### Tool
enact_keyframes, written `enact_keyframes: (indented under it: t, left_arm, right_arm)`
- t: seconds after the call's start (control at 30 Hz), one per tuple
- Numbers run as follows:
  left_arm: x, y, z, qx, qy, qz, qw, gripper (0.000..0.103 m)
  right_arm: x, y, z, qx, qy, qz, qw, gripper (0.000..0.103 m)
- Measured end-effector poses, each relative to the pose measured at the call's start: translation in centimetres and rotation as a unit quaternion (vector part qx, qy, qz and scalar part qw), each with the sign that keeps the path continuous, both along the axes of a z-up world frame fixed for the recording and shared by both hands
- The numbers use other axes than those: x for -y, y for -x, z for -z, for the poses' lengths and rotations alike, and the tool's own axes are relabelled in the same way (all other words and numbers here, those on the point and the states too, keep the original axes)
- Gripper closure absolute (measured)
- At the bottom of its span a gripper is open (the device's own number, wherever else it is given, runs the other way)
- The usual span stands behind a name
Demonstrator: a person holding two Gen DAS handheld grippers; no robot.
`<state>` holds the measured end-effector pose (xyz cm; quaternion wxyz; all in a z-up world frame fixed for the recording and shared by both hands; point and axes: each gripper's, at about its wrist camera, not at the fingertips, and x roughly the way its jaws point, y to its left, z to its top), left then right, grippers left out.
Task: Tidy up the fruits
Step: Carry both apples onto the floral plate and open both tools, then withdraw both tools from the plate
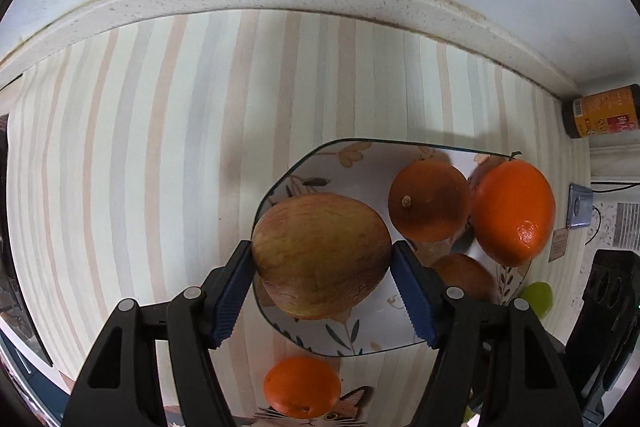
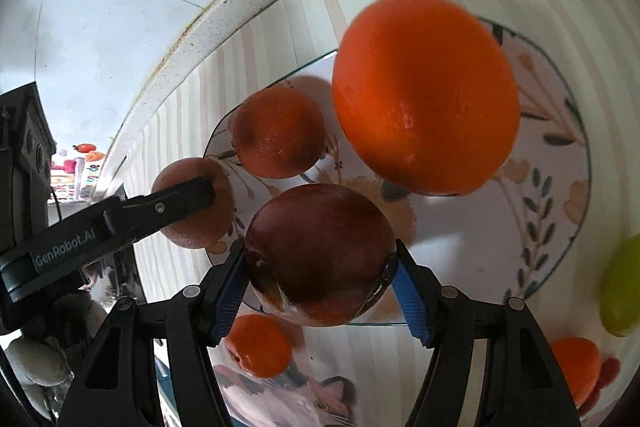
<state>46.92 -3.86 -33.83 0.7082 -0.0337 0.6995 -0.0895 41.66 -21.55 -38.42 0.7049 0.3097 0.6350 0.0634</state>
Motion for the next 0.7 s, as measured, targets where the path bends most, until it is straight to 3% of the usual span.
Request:
enact_keyframes:
  t: [0.13,0.23,0.3,0.33,0.5,0.7]
  left_arm:
    - [0.7,-0.3,0.8,-0.018,-0.004,0.009,0.9998,0.035]
    - [1.1,-0.3,1.1,-0.018,-0.009,0.012,0.9997,0.030]
    - [1.1,-0.2,0.5,-0.006,-0.014,0.015,0.9998,0.011]
    - [1.1,-0.3,0.1,-0.001,-0.014,0.014,0.9998,0.010]
    - [0.5,0.6,-2.3,0.037,-0.032,0.009,0.9988,0.009]
    - [-0.1,4.1,-4.3,0.069,-0.047,-0.006,0.9965,0.009]
  right_arm:
    - [0.4,0.2,0.0,0.000,-0.008,0.005,1.000,0.010]
    - [0.5,0.3,-0.8,0.002,0.002,0.000,1.000,0.009]
    - [0.6,0.4,-1.3,-0.001,0.011,-0.001,1.000,0.008]
    - [0.6,0.5,-1.6,-0.002,0.021,0.000,1.000,0.007]
    - [0.7,1.1,-3.8,0.004,0.116,-0.013,0.993,0.007]
    - [1.0,2.8,-6.6,0.023,0.211,-0.034,0.977,0.007]
